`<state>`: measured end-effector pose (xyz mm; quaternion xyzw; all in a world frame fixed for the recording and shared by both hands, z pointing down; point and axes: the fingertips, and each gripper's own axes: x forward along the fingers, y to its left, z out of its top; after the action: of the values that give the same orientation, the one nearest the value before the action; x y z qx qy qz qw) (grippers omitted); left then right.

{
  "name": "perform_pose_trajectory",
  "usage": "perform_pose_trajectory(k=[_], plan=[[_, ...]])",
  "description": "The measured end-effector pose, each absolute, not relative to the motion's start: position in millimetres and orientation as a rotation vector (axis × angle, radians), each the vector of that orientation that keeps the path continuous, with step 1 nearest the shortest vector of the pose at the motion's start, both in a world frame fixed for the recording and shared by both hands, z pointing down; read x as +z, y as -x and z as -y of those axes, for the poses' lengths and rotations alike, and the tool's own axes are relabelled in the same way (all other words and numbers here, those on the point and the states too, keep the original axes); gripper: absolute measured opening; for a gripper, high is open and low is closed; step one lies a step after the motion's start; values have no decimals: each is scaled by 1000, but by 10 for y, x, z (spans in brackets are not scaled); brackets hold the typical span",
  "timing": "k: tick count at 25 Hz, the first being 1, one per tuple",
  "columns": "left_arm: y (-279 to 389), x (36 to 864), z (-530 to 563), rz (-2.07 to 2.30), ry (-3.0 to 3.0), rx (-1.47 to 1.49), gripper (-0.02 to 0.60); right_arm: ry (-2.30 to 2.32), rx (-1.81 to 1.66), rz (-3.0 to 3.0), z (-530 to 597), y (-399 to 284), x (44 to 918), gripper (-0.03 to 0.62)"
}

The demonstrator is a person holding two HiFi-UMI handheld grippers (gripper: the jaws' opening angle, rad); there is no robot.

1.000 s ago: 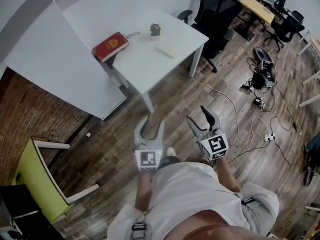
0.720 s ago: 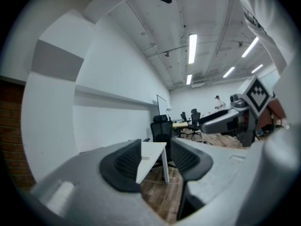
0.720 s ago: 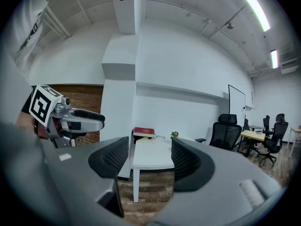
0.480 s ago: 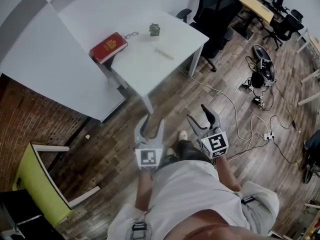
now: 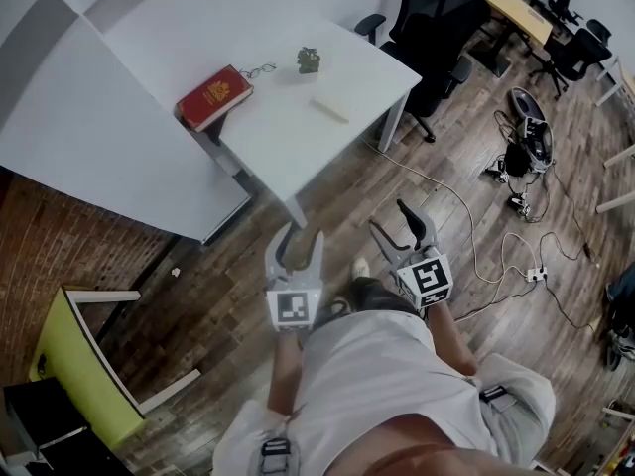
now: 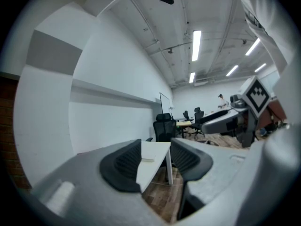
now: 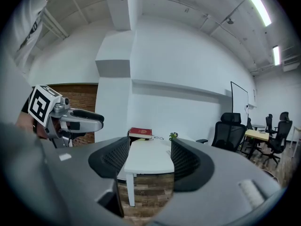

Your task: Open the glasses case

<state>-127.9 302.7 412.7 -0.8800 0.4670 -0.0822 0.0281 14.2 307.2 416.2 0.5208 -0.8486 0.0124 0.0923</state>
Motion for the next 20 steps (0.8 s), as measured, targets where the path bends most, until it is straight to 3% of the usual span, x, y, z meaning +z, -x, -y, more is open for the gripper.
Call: perform_pose_trajectory(k=[20], plan=[[587,4052,-2014,-1506,2657,-297,195,-1459,60,2596,-2009,-774,4166,275]])
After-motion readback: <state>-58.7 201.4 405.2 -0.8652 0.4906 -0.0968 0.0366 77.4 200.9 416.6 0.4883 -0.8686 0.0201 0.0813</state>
